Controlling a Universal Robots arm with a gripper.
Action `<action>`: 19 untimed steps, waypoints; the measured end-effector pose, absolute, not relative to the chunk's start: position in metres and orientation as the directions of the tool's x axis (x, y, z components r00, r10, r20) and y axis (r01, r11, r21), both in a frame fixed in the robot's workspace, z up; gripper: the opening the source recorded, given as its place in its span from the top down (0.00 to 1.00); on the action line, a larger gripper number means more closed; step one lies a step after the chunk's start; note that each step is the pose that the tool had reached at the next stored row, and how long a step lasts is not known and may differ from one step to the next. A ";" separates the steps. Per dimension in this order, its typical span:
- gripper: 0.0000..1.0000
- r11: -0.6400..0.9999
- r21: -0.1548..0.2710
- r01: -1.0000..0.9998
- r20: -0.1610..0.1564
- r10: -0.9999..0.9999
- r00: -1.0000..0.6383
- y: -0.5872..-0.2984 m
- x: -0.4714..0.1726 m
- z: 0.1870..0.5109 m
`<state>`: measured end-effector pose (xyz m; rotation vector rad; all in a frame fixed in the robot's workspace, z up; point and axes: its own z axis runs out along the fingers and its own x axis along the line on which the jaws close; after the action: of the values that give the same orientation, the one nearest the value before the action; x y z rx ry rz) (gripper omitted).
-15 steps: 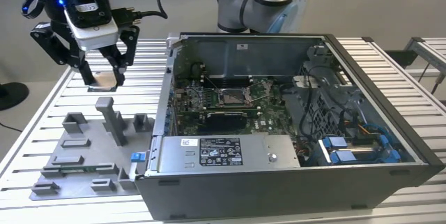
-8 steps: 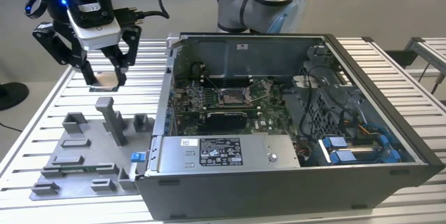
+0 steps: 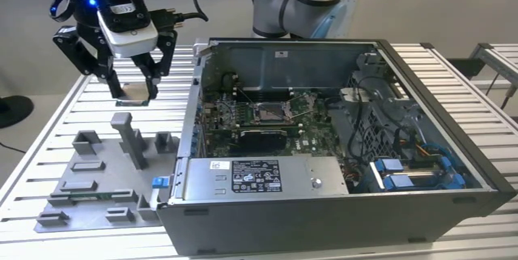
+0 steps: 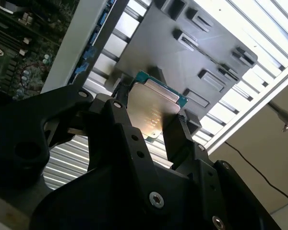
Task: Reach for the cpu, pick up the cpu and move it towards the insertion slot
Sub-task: 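Pick up the cpu and move it towards the insertion slot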
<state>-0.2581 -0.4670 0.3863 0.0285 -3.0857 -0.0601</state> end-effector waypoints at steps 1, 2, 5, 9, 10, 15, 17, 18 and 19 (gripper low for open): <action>1.00 0.999 0.039 -0.017 0.055 -0.020 -0.998 -0.467 -0.256 0.386; 1.00 0.999 0.039 -0.017 0.055 -0.019 -0.998 -0.467 -0.253 0.386; 1.00 0.999 0.039 -0.017 0.056 -0.019 -0.998 -0.467 -0.246 0.386; 1.00 0.999 0.039 -0.017 0.057 -0.020 -0.998 -0.467 -0.235 0.386; 1.00 0.999 0.039 -0.017 0.057 -0.020 -0.998 -0.467 -0.233 0.386; 1.00 0.999 0.039 -0.017 0.058 -0.019 -0.998 -0.467 -0.220 0.386; 1.00 0.999 0.039 -0.017 0.058 -0.019 -0.998 -0.467 -0.215 0.386; 1.00 0.999 0.039 -0.017 0.059 -0.019 -0.998 -0.467 -0.212 0.386; 1.00 0.999 0.039 -0.017 0.059 -0.019 -0.998 -0.467 -0.210 0.386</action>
<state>-0.2099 -0.4669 0.3864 0.0282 -3.0817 -0.0600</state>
